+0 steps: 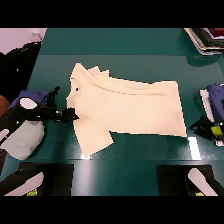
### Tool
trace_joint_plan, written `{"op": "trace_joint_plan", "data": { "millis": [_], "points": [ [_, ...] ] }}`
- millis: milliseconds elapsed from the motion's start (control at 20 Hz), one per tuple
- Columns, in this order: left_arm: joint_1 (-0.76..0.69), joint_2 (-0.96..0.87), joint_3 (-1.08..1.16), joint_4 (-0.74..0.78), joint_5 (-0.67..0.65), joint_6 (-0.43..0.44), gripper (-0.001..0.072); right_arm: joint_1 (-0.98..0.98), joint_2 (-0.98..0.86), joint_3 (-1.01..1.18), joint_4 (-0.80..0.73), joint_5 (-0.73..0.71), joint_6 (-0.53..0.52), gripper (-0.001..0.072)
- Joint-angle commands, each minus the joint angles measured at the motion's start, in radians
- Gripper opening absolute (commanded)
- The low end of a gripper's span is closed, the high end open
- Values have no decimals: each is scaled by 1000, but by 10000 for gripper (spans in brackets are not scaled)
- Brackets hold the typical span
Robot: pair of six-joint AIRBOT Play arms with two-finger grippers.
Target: Fold the shirts.
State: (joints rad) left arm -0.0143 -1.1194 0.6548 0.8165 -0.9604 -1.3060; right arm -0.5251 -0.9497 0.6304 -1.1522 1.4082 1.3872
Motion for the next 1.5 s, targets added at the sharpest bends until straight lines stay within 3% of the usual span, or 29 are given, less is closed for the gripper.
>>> {"op": "trace_joint_plan", "data": {
  "millis": [0,450,900,1050,1100,1150,1300,1450],
  "points": [
    [-2,1,23,-6,-9,5,27,-116,8,-143,8,-55,-12,388],
    [-2,1,23,-7,-9,5,27,-113,8,-206,152,-191,-27,388],
    [-2,1,23,-8,-9,5,27,-45,7,-206,165,-234,-26,372],
    [-2,1,23,-7,-21,5,27,45,-21,-206,163,-261,-16,301],
    [-2,1,23,-6,-21,5,26,63,-35,-206,159,-260,-16,226],
    [-2,2,23,-6,-21,5,26,77,-45,-206,157,-257,-16,41],
    [-1,43,65,27,-39,-4,25,83,-12,-175,158,-234,-16,17],
    [-1,139,227,76,-79,-22,26,83,103,-13,170,-199,-16,16]
  ]
}}
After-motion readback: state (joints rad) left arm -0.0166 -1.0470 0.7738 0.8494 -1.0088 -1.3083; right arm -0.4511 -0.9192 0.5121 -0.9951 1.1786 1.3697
